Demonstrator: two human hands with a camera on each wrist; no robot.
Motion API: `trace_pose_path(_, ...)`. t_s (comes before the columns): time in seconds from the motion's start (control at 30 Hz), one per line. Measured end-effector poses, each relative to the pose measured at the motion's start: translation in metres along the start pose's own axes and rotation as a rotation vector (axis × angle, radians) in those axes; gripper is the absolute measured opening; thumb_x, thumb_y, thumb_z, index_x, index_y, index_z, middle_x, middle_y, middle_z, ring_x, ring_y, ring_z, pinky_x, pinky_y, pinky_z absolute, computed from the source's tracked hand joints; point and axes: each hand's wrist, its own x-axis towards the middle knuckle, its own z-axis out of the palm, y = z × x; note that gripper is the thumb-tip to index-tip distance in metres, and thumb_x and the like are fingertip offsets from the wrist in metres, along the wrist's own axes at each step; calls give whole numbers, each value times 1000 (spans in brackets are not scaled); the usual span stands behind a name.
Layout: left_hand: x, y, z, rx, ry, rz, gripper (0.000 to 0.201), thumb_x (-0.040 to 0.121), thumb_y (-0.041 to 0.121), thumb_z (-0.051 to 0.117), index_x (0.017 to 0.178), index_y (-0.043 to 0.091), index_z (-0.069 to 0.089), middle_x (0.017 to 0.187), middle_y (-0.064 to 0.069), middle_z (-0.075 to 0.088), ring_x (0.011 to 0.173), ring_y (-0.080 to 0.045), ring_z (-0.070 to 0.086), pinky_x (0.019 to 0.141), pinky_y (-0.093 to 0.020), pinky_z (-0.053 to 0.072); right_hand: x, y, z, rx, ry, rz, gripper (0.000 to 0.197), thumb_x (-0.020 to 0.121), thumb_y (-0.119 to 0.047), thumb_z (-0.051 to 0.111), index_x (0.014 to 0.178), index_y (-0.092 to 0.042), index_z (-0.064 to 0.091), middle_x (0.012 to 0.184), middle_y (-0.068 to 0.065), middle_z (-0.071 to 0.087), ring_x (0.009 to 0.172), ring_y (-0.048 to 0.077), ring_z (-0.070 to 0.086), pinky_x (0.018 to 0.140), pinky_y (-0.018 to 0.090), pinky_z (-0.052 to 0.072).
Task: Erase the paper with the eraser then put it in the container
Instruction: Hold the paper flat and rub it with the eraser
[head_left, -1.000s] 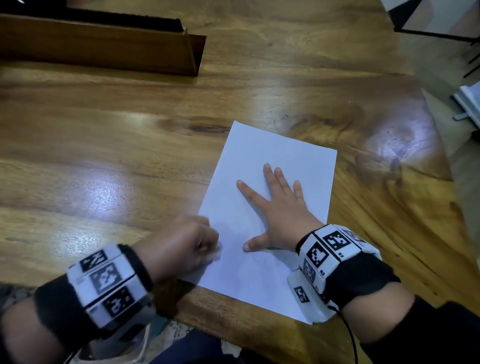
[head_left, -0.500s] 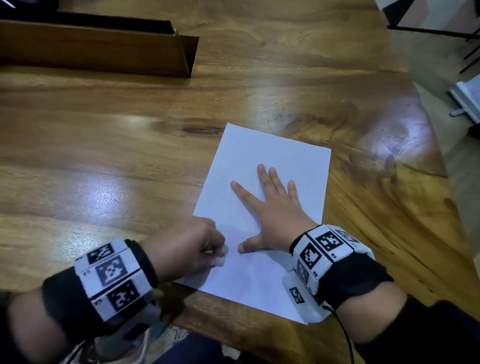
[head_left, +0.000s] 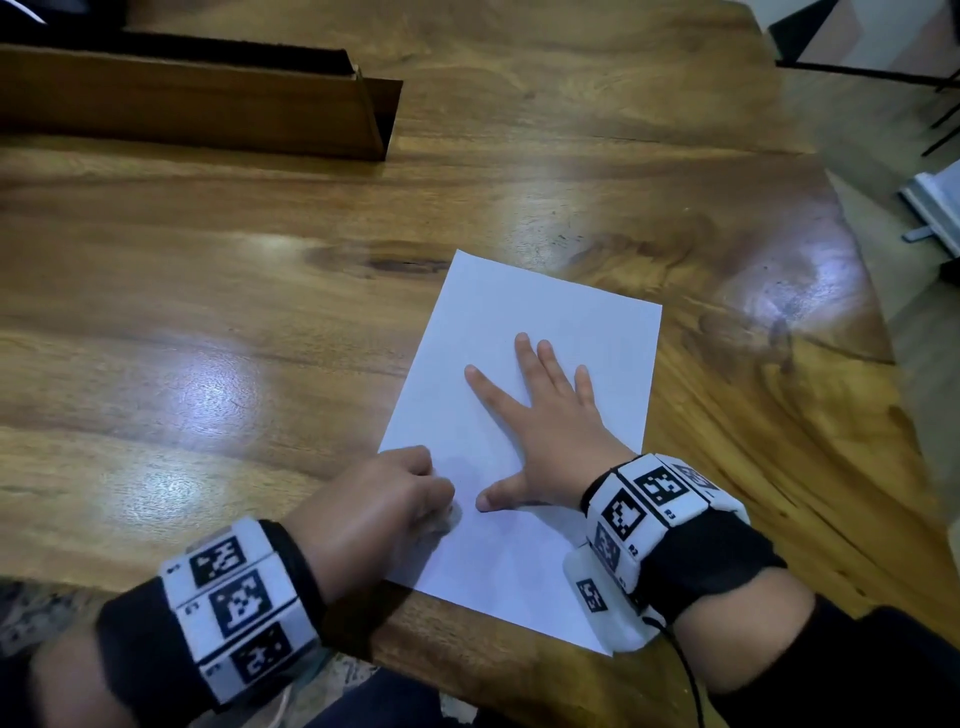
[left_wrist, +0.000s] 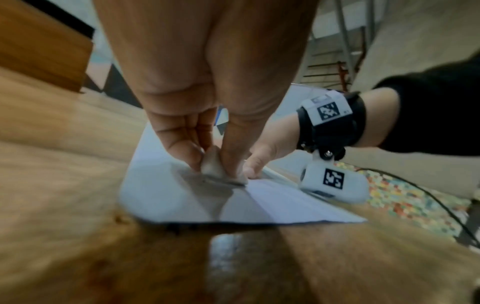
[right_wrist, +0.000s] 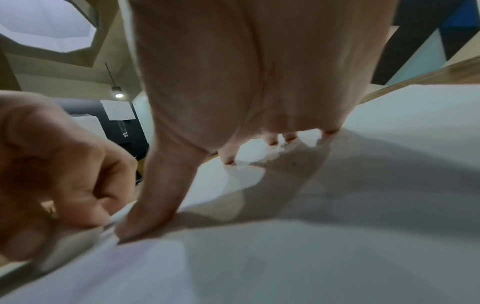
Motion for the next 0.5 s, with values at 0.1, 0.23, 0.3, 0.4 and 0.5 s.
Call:
trace_pose_path(0.1,0,4,-1,8,-7,2,30,62,11,71,54,17,43,61,6,46,49,-12,48,44,-23,38,-6,17,-9,75,-13,-37,129,68,-50,80,150,-28,-17,153,0,-36,141,14,-32,113,32,-16)
trace_pose_path(0.23,24,8,-18,-17,-106,-103,6,72,22,69,70,19,64,65,10,47,66,-11,47,62,-24,41,-11,36,-17,90,-48,-81,125,71,-36,82,151,-24,-13,154,-7,-32,142,8,-26,112,21,-9)
trace_pose_path(0.3,51,11,-32,-38,-86,-165,8,71,22,69,78,17,69,70,7,56,71,-13,51,65,-22,38,-10,34,-17,85,-46,-87,125,71,-35,82,152,-23,-12,155,-6,-31,143,9,-25,112,21,-9)
trace_pose_path(0.4,90,12,-43,-74,62,-208,10,74,19,67,82,14,68,68,7,55,75,-18,53,67,-23,37,-8,33,-16,64,-34,-82,127,69,-37,83,152,-22,-11,156,-5,-30,144,10,-23,114,23,-8)
trace_pose_path(0.5,90,15,-35,-57,80,-190,9,79,19,63,83,11,66,73,2,49,69,-18,46,63,-25,32,-9,33,-17,85,-41,-75,126,69,-35,84,152,-23,-10,156,-7,-29,143,9,-23,115,24,-7)
